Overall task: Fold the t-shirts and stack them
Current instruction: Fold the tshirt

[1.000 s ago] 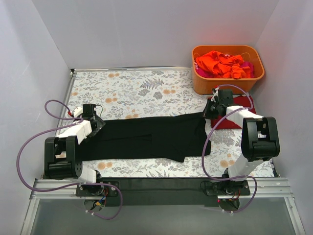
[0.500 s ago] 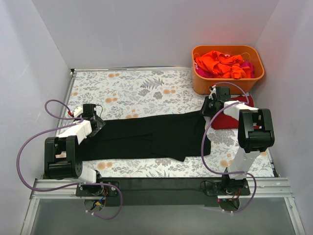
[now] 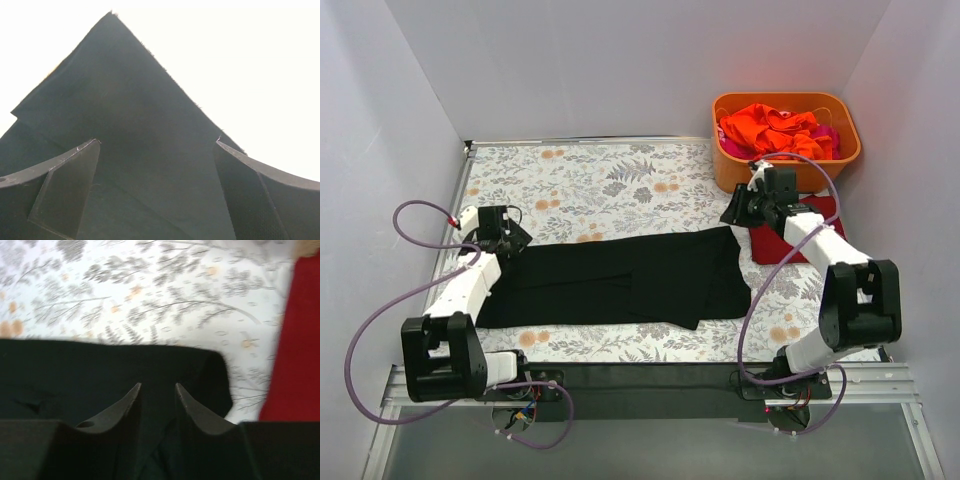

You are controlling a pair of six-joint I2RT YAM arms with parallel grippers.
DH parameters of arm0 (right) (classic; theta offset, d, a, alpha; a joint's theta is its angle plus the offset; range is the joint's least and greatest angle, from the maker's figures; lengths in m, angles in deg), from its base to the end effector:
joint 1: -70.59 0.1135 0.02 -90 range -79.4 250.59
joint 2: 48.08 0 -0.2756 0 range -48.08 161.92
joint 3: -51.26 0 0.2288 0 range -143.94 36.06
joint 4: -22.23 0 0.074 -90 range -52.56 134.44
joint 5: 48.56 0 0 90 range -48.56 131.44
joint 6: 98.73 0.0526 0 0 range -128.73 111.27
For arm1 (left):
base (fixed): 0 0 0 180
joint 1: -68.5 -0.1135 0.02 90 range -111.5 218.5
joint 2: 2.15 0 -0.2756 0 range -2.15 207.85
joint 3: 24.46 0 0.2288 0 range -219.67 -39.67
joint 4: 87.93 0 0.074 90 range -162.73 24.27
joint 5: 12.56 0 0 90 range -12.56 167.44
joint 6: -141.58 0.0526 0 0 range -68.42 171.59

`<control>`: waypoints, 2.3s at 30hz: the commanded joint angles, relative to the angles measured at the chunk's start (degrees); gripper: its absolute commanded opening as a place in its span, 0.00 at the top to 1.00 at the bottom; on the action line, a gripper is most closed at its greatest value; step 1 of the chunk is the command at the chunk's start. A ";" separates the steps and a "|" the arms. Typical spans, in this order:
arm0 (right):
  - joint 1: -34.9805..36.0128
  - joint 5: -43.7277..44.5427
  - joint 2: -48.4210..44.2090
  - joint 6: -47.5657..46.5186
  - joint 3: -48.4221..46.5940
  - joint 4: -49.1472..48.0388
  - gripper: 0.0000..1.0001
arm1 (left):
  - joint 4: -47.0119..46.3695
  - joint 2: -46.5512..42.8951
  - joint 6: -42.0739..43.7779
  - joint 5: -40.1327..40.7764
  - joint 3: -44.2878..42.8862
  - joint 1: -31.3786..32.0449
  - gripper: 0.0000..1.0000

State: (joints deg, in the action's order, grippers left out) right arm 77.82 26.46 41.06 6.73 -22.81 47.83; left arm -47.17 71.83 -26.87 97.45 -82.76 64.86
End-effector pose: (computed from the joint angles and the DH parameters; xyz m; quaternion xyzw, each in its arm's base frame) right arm 0.3271 0.0552 0.2482 0.0104 0.9026 0.1975 0.3824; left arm 0.2308 0.0327 0.2137 -0.6570 0.6782 -0.0406 0.3269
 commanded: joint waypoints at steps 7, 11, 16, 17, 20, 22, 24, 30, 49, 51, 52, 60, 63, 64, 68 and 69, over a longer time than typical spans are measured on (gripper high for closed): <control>7.37 -6.02 -5.30 3.26 10.17 1.65 0.62 | -0.85 -1.56 -1.17 1.96 1.51 -1.02 0.10; 6.93 -5.14 -2.49 1.59 12.11 1.65 0.60 | -2.44 1.78 -1.26 2.49 2.14 -3.48 0.10; 6.05 -4.00 0.76 0.80 13.61 1.74 0.60 | -2.97 5.74 -1.61 2.23 1.08 -5.15 0.10; 5.44 -3.74 1.03 0.71 13.87 1.65 0.60 | -3.15 6.87 -1.79 2.14 1.17 -5.50 0.10; 3.77 -2.77 1.82 0.45 14.84 1.74 0.60 | -3.94 9.51 -2.23 0.83 1.96 -7.34 0.10; 3.41 -2.25 1.82 -0.08 15.27 1.74 0.60 | -3.33 10.92 -2.58 -1.46 1.26 -9.70 0.10; 3.32 -1.63 0.69 -0.61 15.37 2.08 0.60 | -2.89 11.63 -2.58 -2.52 0.73 -10.77 0.10; 4.64 -0.93 -5.72 -1.93 14.40 4.46 0.60 | 0.26 3.31 -1.79 -4.27 -1.55 -11.04 0.10; 26.70 1.36 -15.58 -3.43 15.19 19.75 0.60 | 7.84 -12.55 -10.74 -18.78 0.55 31.83 0.15; 27.23 0.92 -16.37 -1.50 16.15 19.76 0.60 | 6.97 -9.49 -12.07 -19.39 0.20 36.83 0.16; 27.32 0.49 -16.54 -0.88 17.20 19.67 0.60 | 6.61 -8.16 -13.29 -19.57 -0.15 38.34 0.17; 27.41 -4.26 -18.22 0.97 19.14 21.42 0.61 | 5.03 6.70 -13.04 -19.66 -6.39 49.68 0.28; 27.49 -5.23 -17.43 0.71 19.76 21.95 0.62 | 4.94 11.00 -12.16 -19.92 -8.23 51.01 0.30; 27.41 -5.58 -17.16 0.62 20.02 21.95 0.62 | 4.94 11.71 -12.07 -19.92 -8.59 51.19 0.32; 27.49 -7.77 -16.20 0.53 20.46 21.07 0.64 | 4.94 14.96 -11.55 -21.58 -9.73 51.63 0.38; 27.49 -7.95 -16.11 0.53 20.64 20.90 0.65 | 4.85 15.32 -11.46 -21.68 -10.17 51.89 0.39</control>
State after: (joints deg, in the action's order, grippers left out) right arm 105.01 21.39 24.56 6.99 -2.64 68.86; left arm -42.25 86.63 -38.91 77.54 -90.78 116.22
